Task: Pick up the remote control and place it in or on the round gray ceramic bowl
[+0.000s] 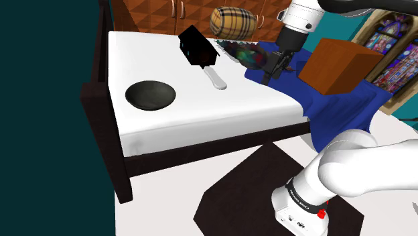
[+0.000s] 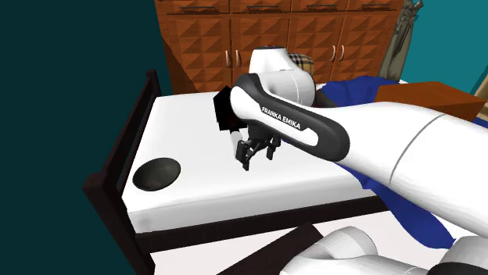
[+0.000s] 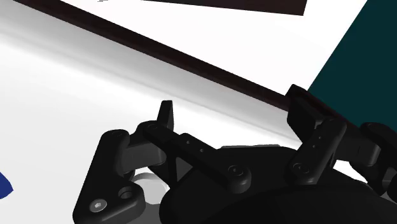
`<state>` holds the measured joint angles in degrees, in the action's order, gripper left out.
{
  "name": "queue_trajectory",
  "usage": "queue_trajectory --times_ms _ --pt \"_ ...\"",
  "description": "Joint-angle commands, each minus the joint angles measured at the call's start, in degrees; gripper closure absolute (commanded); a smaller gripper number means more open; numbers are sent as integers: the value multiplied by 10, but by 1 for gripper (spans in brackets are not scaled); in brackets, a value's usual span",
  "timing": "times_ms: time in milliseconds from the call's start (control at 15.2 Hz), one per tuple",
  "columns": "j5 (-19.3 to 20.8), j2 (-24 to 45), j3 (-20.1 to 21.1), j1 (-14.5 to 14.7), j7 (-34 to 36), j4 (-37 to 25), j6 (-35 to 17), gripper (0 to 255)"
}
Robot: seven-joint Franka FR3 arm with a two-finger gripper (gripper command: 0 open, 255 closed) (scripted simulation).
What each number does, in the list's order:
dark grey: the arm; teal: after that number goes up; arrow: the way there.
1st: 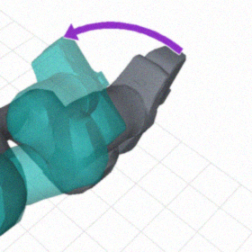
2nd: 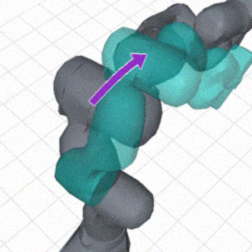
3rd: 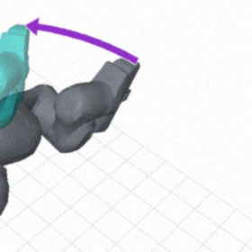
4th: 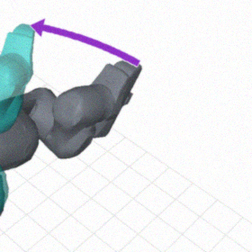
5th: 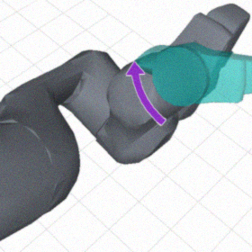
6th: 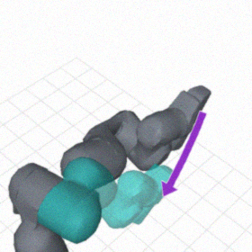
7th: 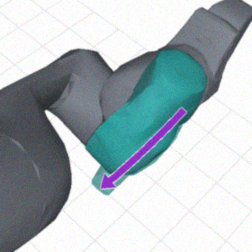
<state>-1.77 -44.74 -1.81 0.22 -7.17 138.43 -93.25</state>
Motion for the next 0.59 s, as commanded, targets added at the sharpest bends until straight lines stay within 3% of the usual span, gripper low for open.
queue_trajectory --times_ms 0,528 --pt "0 0 0 0 0 0 0 0" --pt "2 175 -3 -16 31 -65 -111 0"
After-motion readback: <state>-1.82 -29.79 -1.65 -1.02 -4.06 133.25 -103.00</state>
